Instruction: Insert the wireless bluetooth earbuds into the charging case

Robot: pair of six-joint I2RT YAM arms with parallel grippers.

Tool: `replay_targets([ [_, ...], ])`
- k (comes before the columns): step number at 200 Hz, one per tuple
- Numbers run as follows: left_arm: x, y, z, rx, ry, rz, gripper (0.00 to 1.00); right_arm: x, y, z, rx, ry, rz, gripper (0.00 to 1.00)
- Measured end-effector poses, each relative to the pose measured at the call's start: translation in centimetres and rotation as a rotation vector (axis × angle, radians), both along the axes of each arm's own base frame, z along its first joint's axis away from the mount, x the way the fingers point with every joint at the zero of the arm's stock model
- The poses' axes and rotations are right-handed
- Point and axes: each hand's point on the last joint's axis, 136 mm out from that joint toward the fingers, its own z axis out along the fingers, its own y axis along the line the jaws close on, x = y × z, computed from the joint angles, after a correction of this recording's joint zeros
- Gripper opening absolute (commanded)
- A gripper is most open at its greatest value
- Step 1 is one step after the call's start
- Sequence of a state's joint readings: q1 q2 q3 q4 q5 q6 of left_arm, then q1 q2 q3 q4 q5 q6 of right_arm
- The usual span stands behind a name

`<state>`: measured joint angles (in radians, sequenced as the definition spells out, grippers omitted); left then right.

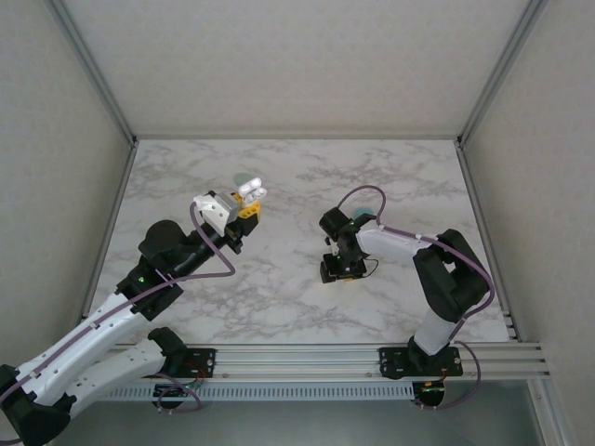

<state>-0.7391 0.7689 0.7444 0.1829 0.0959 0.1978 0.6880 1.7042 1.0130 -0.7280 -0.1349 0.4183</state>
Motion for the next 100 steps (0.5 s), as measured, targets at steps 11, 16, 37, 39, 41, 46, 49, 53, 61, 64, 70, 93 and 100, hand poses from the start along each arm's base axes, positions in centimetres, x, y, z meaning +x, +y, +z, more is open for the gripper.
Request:
replay_targets([
  [11,0.0,0.0,0.0,0.0,0.0,0.0,0.07,-0.1,0.0,0.0,0.0,0.003,-0.003,0.51],
  [16,0.0,0.0,0.0,0.0,0.0,0.0,0.07,-0.1,0.0,0.0,-0.001,0.004,-0.01,0.51],
  [37,0.0,0.0,0.0,0.0,0.0,0.0,0.07,-0.4,0.4,0.0,0.008,0.016,-0.022,0.51],
  [39,0.0,0.0,0.0,0.0,0.001,0.0,0.07,-0.4,0.4,0.0,0.009,0.018,-0.027,0.51],
  [41,0.0,0.0,0.0,0.0,0.001,0.0,0.07,-0.5,0.4,0.1,0.01,0.021,-0.03,0.51],
  [46,0.0,0.0,0.0,0.0,0.001,0.0,0.07,-0.5,0.5,0.1,0.014,0.025,-0.034,0.5],
  [49,0.0,0.0,0.0,0.0,0.001,0.0,0.07,-0.6,0.5,0.1,0.015,0.028,-0.036,0.5],
  [53,0.0,0.0,0.0,0.0,0.002,0.0,0.07,-0.7,0.5,0.1,0.016,0.032,-0.041,0.5],
  [61,0.1,-0.1,-0.1,0.001,0.005,0.0,0.07,-0.8,0.6,0.1,0.018,0.041,-0.05,0.5],
  [64,0.1,-0.1,-0.2,0.001,0.006,0.0,0.07,-0.9,0.6,0.1,0.019,0.045,-0.051,0.5],
  [70,0.1,-0.1,-0.2,0.003,0.008,-0.001,0.07,-1.0,0.5,0.1,0.018,0.051,-0.054,0.5],
  [93,0.2,-0.2,-0.3,0.005,0.01,-0.001,0.07,-0.9,-0.2,0.5,-0.029,0.046,-0.063,0.49],
  [100,0.2,-0.2,-0.3,0.004,0.01,-0.001,0.07,-0.7,-0.5,0.7,-0.046,0.034,-0.063,0.48],
])
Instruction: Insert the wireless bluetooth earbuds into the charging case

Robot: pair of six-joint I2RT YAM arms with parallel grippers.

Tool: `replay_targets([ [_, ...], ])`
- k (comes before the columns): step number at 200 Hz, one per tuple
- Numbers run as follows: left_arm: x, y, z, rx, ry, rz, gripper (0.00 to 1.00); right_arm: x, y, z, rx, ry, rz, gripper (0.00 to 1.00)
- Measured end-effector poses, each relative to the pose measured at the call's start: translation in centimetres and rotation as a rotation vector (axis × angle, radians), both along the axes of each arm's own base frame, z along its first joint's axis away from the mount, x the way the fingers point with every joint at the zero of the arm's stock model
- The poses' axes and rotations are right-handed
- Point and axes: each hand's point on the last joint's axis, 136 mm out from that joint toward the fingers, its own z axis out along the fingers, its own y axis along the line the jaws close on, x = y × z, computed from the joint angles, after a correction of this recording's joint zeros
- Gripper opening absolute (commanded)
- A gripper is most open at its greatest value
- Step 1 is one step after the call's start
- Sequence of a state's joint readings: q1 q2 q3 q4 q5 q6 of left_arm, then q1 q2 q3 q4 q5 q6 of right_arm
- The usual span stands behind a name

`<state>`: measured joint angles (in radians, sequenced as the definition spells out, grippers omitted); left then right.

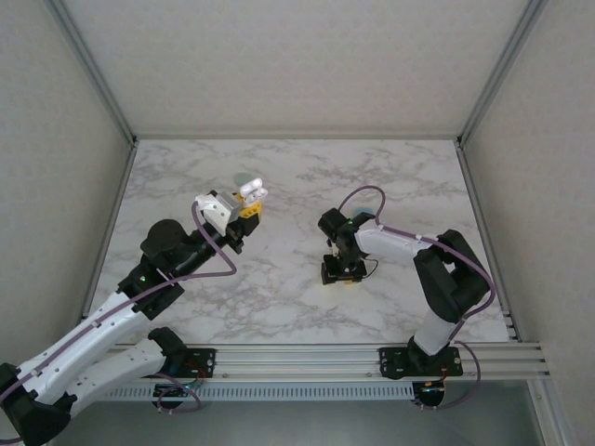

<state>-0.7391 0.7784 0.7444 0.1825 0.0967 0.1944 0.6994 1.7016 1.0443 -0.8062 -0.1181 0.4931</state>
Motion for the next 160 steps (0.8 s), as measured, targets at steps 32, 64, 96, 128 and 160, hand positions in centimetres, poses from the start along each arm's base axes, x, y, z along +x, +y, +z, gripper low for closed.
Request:
replay_targets([
  [32,0.0,0.0,0.0,0.0,0.0,0.0,0.07,1.2,-0.7,0.9,-0.06,-0.056,0.006,0.46],
  [64,0.0,0.0,0.0,0.0,0.0,0.0,0.07,2.0,-0.5,1.1,-0.101,-0.083,0.017,0.45],
  [96,0.0,0.0,0.0,0.0,0.0,0.0,0.07,1.9,0.1,0.4,-0.126,-0.077,0.019,0.44],
  [128,0.0,0.0,0.0,0.0,0.0,0.001,0.07,1.3,0.9,-0.4,-0.143,-0.06,0.03,0.44],
  [160,0.0,0.0,0.0,0.0,-0.001,0.0,0.07,1.1,0.8,-0.8,-0.153,-0.049,0.029,0.42],
])
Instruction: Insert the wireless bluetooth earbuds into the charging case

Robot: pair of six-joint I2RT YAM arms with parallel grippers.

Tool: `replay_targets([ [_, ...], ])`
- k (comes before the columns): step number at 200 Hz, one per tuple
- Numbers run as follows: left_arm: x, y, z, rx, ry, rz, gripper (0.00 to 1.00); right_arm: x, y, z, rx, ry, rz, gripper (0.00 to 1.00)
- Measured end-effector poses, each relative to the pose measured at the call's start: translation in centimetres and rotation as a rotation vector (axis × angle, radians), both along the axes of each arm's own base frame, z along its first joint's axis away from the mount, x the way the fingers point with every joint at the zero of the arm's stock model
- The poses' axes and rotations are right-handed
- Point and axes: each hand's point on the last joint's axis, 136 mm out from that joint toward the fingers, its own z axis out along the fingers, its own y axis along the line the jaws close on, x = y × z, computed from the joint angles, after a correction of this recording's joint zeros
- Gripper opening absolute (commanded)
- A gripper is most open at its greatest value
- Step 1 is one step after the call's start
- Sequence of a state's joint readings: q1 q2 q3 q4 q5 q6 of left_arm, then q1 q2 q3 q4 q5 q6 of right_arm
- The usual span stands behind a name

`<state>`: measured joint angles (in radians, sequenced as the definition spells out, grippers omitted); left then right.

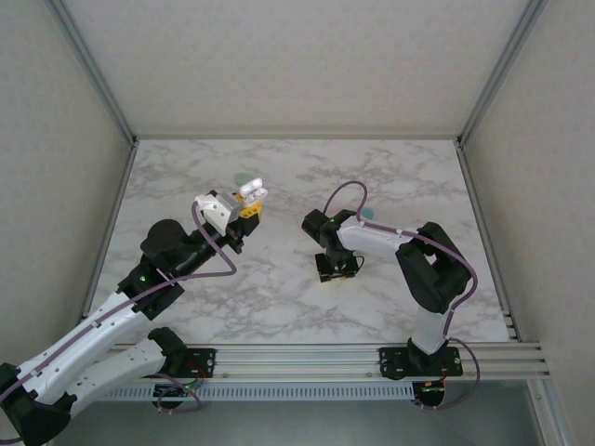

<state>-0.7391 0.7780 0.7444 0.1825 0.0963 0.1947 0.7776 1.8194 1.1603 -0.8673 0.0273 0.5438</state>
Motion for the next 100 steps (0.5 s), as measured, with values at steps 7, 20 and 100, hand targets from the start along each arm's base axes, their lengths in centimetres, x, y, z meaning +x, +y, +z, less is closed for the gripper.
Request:
replay_targets([
  [7,0.0,0.0,0.0,0.0,0.0,0.0,0.07,0.01,0.01,-0.02,0.0,0.0,0.0,0.42],
  [20,0.0,0.0,0.0,0.0,0.0,0.0,0.07,0.01,0.0,-0.12,-0.002,0.001,0.0,0.41],
  [100,0.02,0.0,-0.01,0.0,0.0,0.0,0.07,0.02,-0.13,-0.84,-0.006,-0.002,0.0,0.35],
])
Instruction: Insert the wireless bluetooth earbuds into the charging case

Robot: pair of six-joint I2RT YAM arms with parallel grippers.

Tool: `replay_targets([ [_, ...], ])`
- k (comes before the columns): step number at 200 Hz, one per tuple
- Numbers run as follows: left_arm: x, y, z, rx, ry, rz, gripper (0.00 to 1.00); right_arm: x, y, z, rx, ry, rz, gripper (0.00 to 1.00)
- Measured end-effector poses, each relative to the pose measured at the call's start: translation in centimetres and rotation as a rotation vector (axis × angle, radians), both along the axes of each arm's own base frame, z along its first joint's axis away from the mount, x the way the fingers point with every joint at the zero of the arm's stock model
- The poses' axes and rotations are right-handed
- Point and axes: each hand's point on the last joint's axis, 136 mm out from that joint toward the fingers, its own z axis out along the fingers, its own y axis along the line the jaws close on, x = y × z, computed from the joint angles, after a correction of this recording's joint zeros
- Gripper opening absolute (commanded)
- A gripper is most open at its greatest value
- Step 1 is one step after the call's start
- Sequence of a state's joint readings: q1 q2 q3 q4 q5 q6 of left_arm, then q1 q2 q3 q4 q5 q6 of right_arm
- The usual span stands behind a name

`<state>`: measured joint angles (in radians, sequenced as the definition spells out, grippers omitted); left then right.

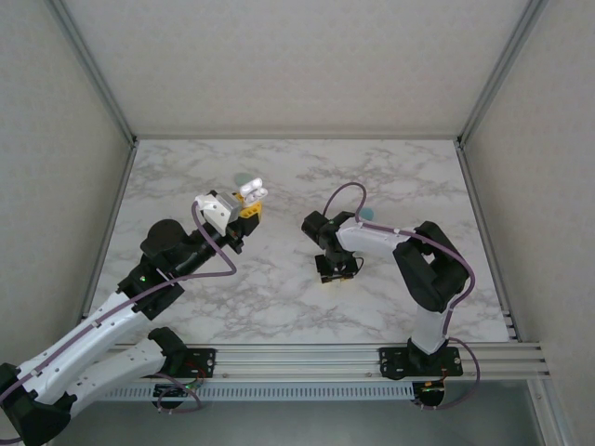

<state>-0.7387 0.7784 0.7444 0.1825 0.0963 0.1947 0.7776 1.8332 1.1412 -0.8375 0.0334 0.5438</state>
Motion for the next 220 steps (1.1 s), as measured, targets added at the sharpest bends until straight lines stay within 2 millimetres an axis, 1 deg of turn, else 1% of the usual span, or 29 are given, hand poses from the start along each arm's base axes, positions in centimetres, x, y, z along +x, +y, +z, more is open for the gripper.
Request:
replay_targets([
  [47,0.0,0.0,0.0,0.0,0.001,0.0,0.07,0.0,0.2,0.0,0.012,-0.001,0.0,0.29],
  [87,0.1,-0.1,-0.1,0.003,0.004,0.0,0.07,0.0,0.0,0.2,0.017,-0.02,0.0,0.27],
  [102,0.1,-0.1,-0.2,0.005,0.006,0.0,0.08,0.2,-0.2,0.8,0.017,-0.041,0.0,0.26],
  [116,0.2,-0.2,-0.3,0.005,0.009,-0.001,0.08,0.6,-0.1,2.0,0.039,-0.079,0.0,0.26],
  [136,0.3,-0.3,-0.4,0.0,0.015,-0.001,0.08,1.3,0.2,4.8,0.091,-0.158,-0.002,0.26],
  [156,0.6,-0.6,-0.6,-0.003,0.022,-0.002,0.08,2.2,0.5,8.6,0.158,-0.26,0.0,0.26],
  [176,1.0,-1.0,-0.9,-0.007,0.038,-0.006,0.08,3.4,1.1,13.5,0.252,-0.389,0.008,0.26],
  [196,1.3,-1.7,-1.0,-0.023,0.047,-0.026,0.08,4.5,1.8,19.2,0.351,-0.536,0.016,0.26],
  [199,1.3,-1.8,-1.1,-0.026,0.049,-0.029,0.07,4.7,1.9,20.3,0.366,-0.565,0.021,0.26],
  [220,1.6,-2.6,-1.4,-0.038,0.064,-0.054,0.07,5.3,2.9,26.0,0.451,-0.7,0.05,0.26],
])
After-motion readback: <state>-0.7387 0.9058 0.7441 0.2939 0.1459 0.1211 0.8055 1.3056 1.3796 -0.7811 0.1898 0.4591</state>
